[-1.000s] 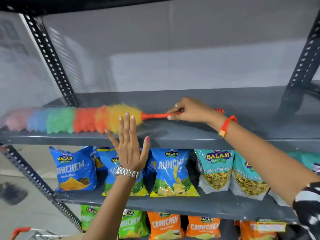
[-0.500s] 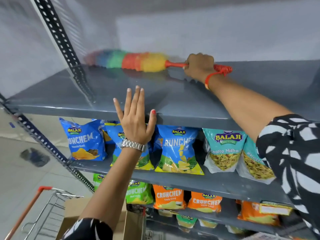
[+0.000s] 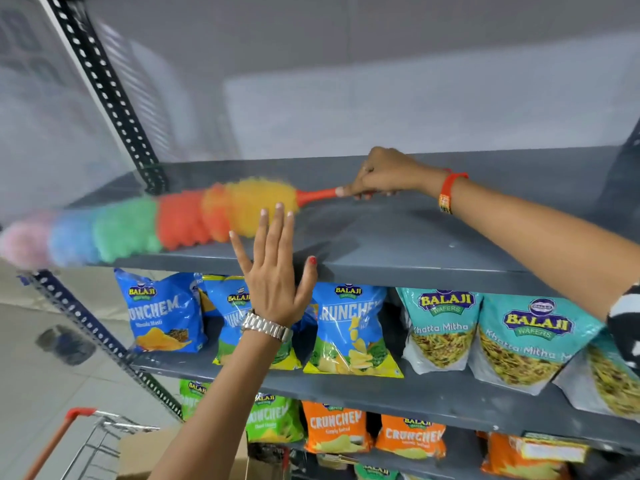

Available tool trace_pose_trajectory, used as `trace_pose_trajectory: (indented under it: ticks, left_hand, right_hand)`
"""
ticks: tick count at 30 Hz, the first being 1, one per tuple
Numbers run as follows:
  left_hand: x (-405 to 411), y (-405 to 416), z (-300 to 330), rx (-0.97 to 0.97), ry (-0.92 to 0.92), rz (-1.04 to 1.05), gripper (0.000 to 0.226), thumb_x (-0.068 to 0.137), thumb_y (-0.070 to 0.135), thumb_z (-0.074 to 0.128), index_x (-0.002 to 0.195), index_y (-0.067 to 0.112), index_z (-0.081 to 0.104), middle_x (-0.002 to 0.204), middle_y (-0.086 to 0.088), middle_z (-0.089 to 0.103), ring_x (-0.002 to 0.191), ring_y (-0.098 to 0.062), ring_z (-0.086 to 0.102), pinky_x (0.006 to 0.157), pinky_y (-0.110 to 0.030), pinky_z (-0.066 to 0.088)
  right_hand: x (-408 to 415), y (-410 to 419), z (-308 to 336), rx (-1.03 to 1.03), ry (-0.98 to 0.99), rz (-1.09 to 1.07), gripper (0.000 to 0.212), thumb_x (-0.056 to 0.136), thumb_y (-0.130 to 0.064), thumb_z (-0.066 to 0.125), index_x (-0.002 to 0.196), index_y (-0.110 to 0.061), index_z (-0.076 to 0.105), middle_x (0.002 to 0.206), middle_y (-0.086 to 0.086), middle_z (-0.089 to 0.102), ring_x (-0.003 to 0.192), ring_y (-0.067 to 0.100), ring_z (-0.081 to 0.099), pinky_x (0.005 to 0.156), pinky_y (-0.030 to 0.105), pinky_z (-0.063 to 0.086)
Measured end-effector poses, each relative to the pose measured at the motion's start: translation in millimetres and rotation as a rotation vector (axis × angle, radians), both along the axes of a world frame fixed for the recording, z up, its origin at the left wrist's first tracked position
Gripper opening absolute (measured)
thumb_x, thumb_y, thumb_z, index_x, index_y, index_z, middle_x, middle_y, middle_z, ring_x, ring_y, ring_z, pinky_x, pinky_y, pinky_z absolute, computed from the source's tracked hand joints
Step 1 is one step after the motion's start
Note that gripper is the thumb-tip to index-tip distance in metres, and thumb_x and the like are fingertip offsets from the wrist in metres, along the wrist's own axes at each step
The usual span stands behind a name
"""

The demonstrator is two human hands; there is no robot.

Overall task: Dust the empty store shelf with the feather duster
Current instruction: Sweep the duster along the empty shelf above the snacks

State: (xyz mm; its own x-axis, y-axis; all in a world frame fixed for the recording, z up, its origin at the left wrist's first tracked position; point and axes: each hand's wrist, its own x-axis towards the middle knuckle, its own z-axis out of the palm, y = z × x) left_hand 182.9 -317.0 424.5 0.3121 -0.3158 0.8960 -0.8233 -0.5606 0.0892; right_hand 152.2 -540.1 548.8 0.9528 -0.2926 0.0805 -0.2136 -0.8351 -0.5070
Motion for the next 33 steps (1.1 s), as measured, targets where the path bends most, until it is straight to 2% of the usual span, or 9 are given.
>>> trace_pose_trajectory:
  ticks: [3,5,9,11,18,21,26,30,33]
  left_hand:
    - [-5,-5,-1,0.030,0.003,-0.028,0.055,0.090,0.035,0.036,0.134,0.004,0.046,0.140,-0.009,0.046,0.136,-0.023,0.032,0.114,-0.052,0.000]
    - [-4,-4,0,0.032,0.012,-0.040,0.050,0.090,0.032,0.036,0.128,0.005,0.054,0.133,-0.007,0.055,0.132,-0.024,0.040,0.115,-0.051,0.004]
    - [-3,-3,3,0.046,-0.003,-0.056,0.047,0.091,0.031,0.036,0.122,0.004,0.060,0.125,-0.007,0.061,0.125,-0.025,0.047,0.115,-0.049,0.010]
    - [-5,-4,3,0.042,0.017,-0.056,0.047,0.091,0.031,0.036,0.121,0.005,0.060,0.124,-0.007,0.061,0.124,-0.025,0.048,0.115,-0.049,0.011]
    - [-21,-16,6,0.002,0.109,-0.069,0.051,0.091,0.034,0.035,0.129,0.006,0.053,0.130,-0.007,0.057,0.127,-0.023,0.045,0.114,-0.051,0.002]
    - [-39,-29,4,0.006,0.084,-0.125,0.053,0.089,0.036,0.036,0.132,0.007,0.050,0.136,-0.006,0.051,0.133,-0.021,0.038,0.114,-0.054,-0.001]
    - [-72,-57,3,0.019,0.029,-0.235,0.055,0.086,0.036,0.038,0.132,0.008,0.050,0.137,-0.007,0.049,0.135,-0.023,0.036,0.113,-0.056,0.001]
    - [-91,-76,5,0.070,-0.013,-0.291,0.055,0.085,0.036,0.040,0.132,0.009,0.050,0.137,-0.007,0.050,0.134,-0.023,0.035,0.113,-0.055,0.001]
    - [-101,-90,9,0.108,-0.020,-0.305,0.056,0.086,0.038,0.039,0.131,0.008,0.051,0.138,-0.006,0.049,0.135,-0.023,0.034,0.114,-0.054,0.000]
  right_hand:
    - [6,-9,-6,-0.055,0.073,-0.076,0.049,0.064,-0.064,0.070,0.048,-0.019,0.060,0.046,0.000,0.055,0.041,0.018,0.048,0.048,0.021,0.040]
    - [10,-20,-2,-0.148,0.070,-0.204,0.050,0.065,-0.063,0.068,0.048,-0.018,0.055,0.049,0.000,0.053,0.049,0.020,0.053,0.051,0.022,0.038]
    - [13,-48,0,-0.370,-0.085,-0.437,0.049,0.077,-0.060,0.059,0.089,-0.012,0.062,0.090,0.008,0.065,0.088,0.032,0.062,0.067,0.028,0.037]
    - [12,-55,-5,-0.414,-0.134,-0.461,0.055,0.079,-0.061,0.056,0.098,-0.010,0.065,0.101,0.012,0.069,0.095,0.032,0.064,0.070,0.029,0.038]
    - [-37,-76,-2,-0.256,-0.238,-0.395,0.052,0.069,-0.069,0.063,0.083,-0.020,0.076,0.078,0.000,0.071,0.077,0.019,0.060,0.065,0.025,0.037]
    - [-86,-97,4,-0.205,-0.274,-0.393,0.049,0.061,-0.070,0.070,0.069,-0.021,0.073,0.060,-0.009,0.061,0.073,0.015,0.058,0.062,0.025,0.036]
    - [-162,-129,-1,-0.197,-0.239,-0.411,0.057,0.053,-0.067,0.075,0.068,-0.013,0.076,0.069,0.001,0.072,0.071,0.019,0.063,0.063,0.029,0.044]
    - [-202,-151,-3,-0.129,-0.207,-0.423,0.046,0.057,-0.059,0.078,0.069,-0.015,0.074,0.057,-0.008,0.059,0.058,0.009,0.051,0.057,0.025,0.038]
    - [-216,-168,-8,-0.069,-0.169,-0.440,0.057,0.051,-0.063,0.078,0.063,-0.007,0.069,0.051,-0.003,0.051,0.053,0.012,0.044,0.056,0.026,0.034]
